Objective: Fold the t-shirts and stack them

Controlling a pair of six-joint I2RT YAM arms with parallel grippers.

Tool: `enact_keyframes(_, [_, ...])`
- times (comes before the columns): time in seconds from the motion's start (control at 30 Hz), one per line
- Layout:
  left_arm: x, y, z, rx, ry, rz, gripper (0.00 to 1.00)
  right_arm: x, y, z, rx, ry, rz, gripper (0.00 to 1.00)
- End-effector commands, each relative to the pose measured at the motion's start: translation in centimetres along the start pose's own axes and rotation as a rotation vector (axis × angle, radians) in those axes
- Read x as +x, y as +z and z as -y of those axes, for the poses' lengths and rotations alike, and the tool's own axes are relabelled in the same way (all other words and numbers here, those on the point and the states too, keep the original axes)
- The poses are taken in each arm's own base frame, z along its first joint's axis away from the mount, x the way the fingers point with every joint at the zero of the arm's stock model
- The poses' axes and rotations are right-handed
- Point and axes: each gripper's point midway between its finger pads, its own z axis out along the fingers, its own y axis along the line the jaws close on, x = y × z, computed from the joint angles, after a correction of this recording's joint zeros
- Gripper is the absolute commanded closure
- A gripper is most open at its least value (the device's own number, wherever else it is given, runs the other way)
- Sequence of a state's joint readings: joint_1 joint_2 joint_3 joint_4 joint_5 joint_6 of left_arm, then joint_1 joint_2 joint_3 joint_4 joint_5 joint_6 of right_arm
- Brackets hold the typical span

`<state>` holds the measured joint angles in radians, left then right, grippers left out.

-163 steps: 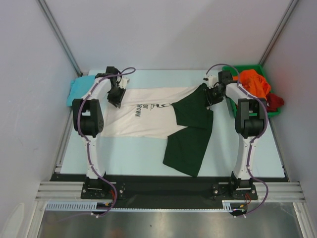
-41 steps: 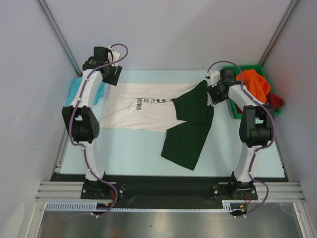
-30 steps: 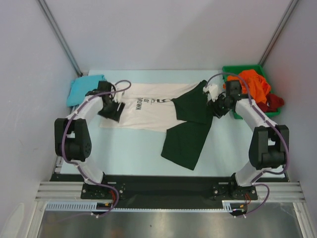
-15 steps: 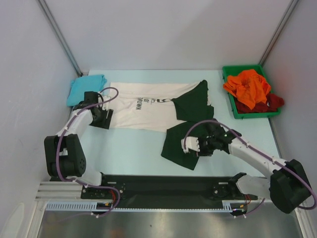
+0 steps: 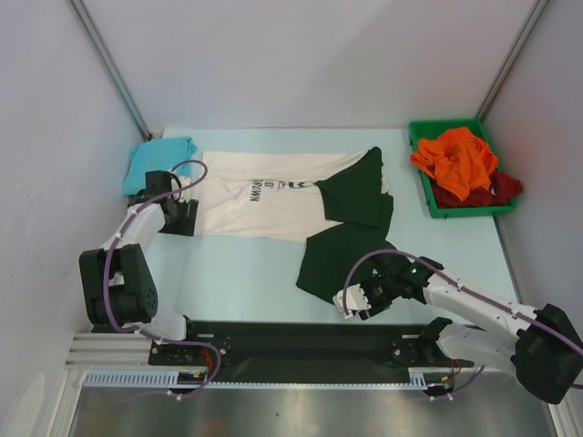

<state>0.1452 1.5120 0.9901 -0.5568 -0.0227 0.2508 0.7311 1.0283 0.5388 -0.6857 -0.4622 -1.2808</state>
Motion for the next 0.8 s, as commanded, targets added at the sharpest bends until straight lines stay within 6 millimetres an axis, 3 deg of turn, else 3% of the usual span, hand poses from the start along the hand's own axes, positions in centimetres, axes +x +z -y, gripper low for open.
enact_keyframes(0.0, [0.0,0.3,-0.2,-0.008,-0.040,0.017,0.30,-1.2,0.5,0.8,-0.003,-0.068,0.041,0.55])
enact_keyframes(0.43, [0.0,-0.1,-1.0,-0.029,-0.042,0.011,0.30,-1.4,2.5,0.6,-0.068,-0.098,0.043,0.58])
enact_keyframes(0.5, [0.1,0.1,-1.2,-0.038,-0.048,0.003,0.30,-1.2,2.7,0.3,-0.088,-0.095,0.035,0.67])
enact_keyframes(0.53, [0.2,0.0,-1.6,-0.044,-0.061,0.000,0.30,-0.9,2.8,0.1,-0.102,-0.085,0.021,0.82])
enact_keyframes(0.63, [0.6,0.1,-2.0,-0.015,-0.134,-0.032,0.27,-0.7,2.4,0.7,-0.082,-0.053,-0.010,1.00])
enact_keyframes(0.7, [1.1,0.5,-0.7,0.088,-0.198,-0.066,0.26,-0.6,2.0,1.0,-0.057,-0.024,-0.015,1.00])
enact_keyframes(0.77, [0.4,0.4,-0.7,0.151,-0.282,-0.059,0.25,-0.5,1.5,1.2,-0.028,-0.010,-0.024,1.00])
